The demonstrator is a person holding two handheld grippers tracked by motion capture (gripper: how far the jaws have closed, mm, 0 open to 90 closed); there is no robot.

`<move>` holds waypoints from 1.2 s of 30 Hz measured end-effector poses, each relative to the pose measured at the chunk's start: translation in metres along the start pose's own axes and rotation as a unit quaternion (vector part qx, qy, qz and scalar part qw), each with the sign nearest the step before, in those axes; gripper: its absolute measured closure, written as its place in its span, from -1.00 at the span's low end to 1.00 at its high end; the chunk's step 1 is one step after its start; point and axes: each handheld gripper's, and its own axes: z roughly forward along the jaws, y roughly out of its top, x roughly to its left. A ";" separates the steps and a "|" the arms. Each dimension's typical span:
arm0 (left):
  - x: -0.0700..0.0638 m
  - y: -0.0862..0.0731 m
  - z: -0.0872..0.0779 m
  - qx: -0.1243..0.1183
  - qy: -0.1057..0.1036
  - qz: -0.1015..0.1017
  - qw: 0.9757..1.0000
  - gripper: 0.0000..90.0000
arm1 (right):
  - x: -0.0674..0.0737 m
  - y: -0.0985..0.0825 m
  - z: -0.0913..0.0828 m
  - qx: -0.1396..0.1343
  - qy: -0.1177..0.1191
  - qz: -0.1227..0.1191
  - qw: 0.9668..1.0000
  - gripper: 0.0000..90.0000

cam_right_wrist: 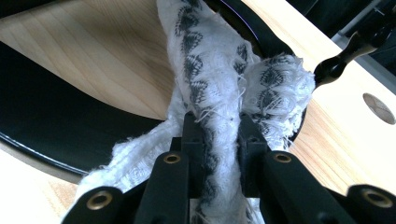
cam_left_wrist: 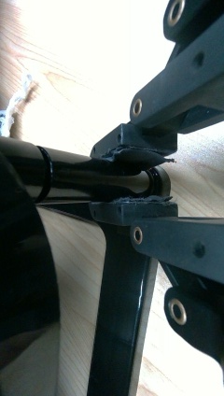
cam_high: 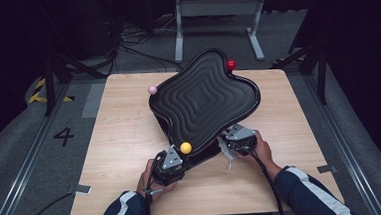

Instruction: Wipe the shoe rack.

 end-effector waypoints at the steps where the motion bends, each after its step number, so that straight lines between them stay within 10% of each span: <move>1: 0.000 0.000 0.000 0.001 0.000 0.001 1.000 0.62 | 0.001 0.001 0.000 0.001 -0.003 -0.003 1.000 0.73; 21: 0.000 0.001 0.001 0.002 -0.002 -0.003 1.000 0.62 | 0.067 0.030 -0.005 -0.044 0.122 -0.015 0.991 0.73; 36: 0.001 0.001 0.001 0.000 -0.005 -0.005 1.000 0.62 | 0.077 0.030 -0.013 -0.046 0.137 -0.046 0.988 0.72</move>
